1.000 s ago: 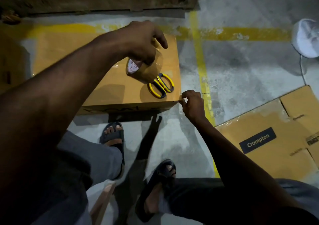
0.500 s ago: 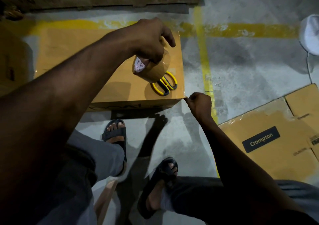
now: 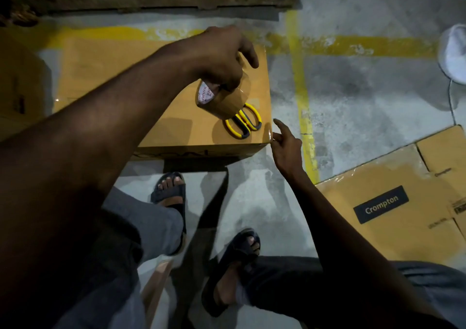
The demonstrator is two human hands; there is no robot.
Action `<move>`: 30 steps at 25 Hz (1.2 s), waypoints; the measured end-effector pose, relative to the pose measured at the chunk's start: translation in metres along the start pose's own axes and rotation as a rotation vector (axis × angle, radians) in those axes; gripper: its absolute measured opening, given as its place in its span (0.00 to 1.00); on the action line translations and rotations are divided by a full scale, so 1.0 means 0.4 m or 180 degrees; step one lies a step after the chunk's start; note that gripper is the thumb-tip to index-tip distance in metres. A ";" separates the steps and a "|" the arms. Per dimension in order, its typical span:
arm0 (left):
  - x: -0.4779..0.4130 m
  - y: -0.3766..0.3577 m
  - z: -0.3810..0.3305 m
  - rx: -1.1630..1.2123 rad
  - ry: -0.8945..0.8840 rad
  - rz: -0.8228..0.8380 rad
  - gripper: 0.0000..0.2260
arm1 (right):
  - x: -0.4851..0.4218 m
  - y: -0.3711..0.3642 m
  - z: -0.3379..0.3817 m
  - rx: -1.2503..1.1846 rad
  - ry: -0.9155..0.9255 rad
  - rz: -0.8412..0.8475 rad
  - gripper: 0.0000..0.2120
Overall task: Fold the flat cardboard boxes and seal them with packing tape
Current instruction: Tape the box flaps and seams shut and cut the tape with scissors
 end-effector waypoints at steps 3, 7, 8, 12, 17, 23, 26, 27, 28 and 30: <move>0.000 0.008 0.007 -0.0015 0.0020 -0.0031 0.27 | 0.028 -0.006 -0.042 -0.0282 0.0429 -0.0187 0.18; 0.002 0.007 0.016 -0.0053 0.0032 -0.0020 0.27 | -0.020 -0.039 -0.069 0.0064 0.0690 -0.0264 0.14; 0.002 0.007 0.020 -0.0092 0.0039 -0.0024 0.27 | -0.029 -0.046 -0.072 0.0221 0.0805 -0.0249 0.13; -0.004 0.012 0.021 -0.0234 0.0058 -0.0075 0.27 | -0.028 -0.061 -0.060 0.0375 0.0833 -0.0069 0.14; -0.011 0.003 0.009 -0.0171 0.0021 -0.0041 0.27 | -0.042 -0.044 -0.063 0.0366 0.1009 0.0014 0.15; -0.007 0.008 0.012 -0.0186 0.0001 -0.0072 0.27 | -0.056 -0.028 -0.070 0.0707 0.1130 0.0429 0.18; -0.005 0.013 0.018 -0.0165 -0.0006 -0.0087 0.27 | -0.039 0.017 -0.060 0.0653 0.0888 0.0197 0.30; -0.004 0.015 0.022 -0.0167 -0.0023 -0.0080 0.27 | -0.036 0.030 -0.045 0.0700 0.0900 -0.0049 0.29; -0.003 0.018 0.026 -0.0178 -0.0043 -0.0073 0.27 | -0.043 0.035 -0.024 0.0764 0.0991 -0.0261 0.26; -0.001 0.024 0.038 -0.0195 -0.0081 0.0003 0.26 | -0.070 0.029 0.047 0.1027 0.1155 -0.0450 0.22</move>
Point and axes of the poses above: each hand's wrist, its own x-axis away from the middle knuckle, its own y-axis out of the back of the hand, z = x × y, the point moved 1 cm from there along -x, towards the middle knuckle, and after that the axes turned 14 degrees about x, right-handed, at the moved point
